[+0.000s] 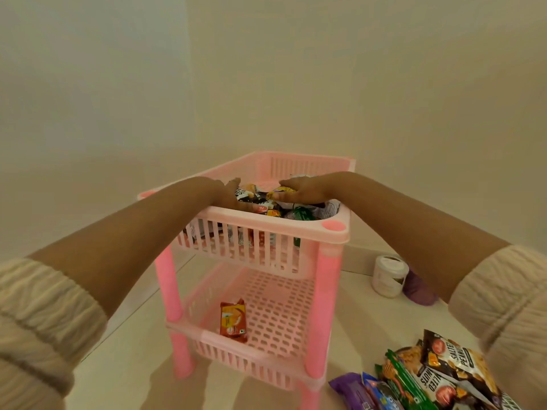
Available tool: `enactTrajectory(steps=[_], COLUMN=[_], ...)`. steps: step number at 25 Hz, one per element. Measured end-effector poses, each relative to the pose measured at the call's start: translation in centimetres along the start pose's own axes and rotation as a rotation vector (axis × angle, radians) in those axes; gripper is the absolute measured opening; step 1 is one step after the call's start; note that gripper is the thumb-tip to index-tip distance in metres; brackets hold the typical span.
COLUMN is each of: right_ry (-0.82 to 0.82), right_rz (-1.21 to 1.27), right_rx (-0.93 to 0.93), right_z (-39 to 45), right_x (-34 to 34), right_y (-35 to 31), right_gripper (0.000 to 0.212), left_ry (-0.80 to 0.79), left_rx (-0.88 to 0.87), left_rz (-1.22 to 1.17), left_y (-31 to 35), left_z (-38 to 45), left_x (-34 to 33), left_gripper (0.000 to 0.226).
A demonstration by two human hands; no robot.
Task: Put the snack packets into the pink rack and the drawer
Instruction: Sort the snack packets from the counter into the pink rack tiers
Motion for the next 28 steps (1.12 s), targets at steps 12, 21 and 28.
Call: enactTrajectory(steps=[12, 21, 28], right_ry=[0.753, 0.770, 0.678], right_rz=[0.546, 0.708, 0.826], right_rx=[0.200, 0.293, -0.219], right_z=[-10.1, -19.6, -26.3], right_x=[4.5, -10.3, -30.2], right_y=[1.6, 3.1, 11.6], right_gripper=[0.047, 0.041, 0.046], left_ry=[0.671, 1.040, 0.764], left_rx=[-0.308, -0.628, -1.004], left_rz=[-0.175, -0.321, -0.411], left_y=[4.3, 14.4, 25.2], left_z=[-11.4, -22.7, -21.7], left_x=[4.3, -6.4, -22.5], left_gripper=[0.069, 0.053, 0.059])
Point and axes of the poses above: each hand's wrist, its own z-axis towards the middle knuckle, its own x-axis out of the back of the hand, y = z × x, the point moved 10 cm from there along z, towards the middle knuckle, and after that the axes turned 8 degrees about -y, right-handed, at the moved point
